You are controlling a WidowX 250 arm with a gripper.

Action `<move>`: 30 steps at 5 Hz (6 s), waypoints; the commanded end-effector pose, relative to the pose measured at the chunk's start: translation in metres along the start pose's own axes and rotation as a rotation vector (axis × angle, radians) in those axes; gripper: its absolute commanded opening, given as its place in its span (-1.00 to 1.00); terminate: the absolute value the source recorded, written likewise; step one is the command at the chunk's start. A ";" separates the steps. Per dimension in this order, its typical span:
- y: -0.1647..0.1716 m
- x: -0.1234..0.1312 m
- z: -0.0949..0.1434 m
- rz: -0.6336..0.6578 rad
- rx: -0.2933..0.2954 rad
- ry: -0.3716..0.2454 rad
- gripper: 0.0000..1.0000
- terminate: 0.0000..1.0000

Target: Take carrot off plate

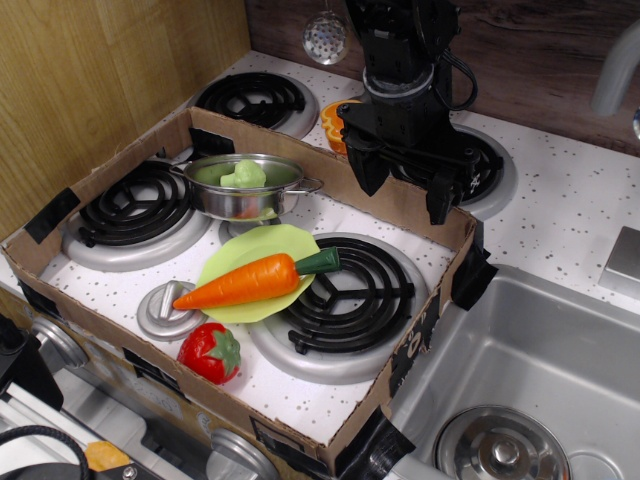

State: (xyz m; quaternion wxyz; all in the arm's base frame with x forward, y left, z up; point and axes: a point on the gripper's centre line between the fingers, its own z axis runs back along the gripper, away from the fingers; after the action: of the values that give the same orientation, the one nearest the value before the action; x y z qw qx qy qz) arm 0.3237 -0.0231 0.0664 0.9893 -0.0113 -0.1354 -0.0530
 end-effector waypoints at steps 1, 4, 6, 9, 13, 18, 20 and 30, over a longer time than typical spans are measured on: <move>0.000 0.000 0.000 0.000 0.000 0.000 1.00 -1.00; 0.038 -0.026 0.052 -0.292 0.078 -0.125 1.00 -1.00; 0.076 -0.077 0.038 -0.531 -0.043 -0.036 1.00 -1.00; 0.079 -0.112 0.009 -0.583 -0.111 -0.048 1.00 -1.00; 0.076 -0.104 -0.021 -0.623 -0.140 -0.103 1.00 -1.00; 0.075 -0.101 0.015 -0.589 -0.134 -0.026 -1.00 -1.00; 0.112 -0.089 0.028 -0.384 -0.067 0.049 -1.00 -1.00; -0.008 -0.055 -0.016 -0.098 0.129 -0.069 1.00 -1.00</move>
State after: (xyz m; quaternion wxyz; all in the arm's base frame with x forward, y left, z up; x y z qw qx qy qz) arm 0.2593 -0.0325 0.0223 0.9830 0.0605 -0.1454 -0.0946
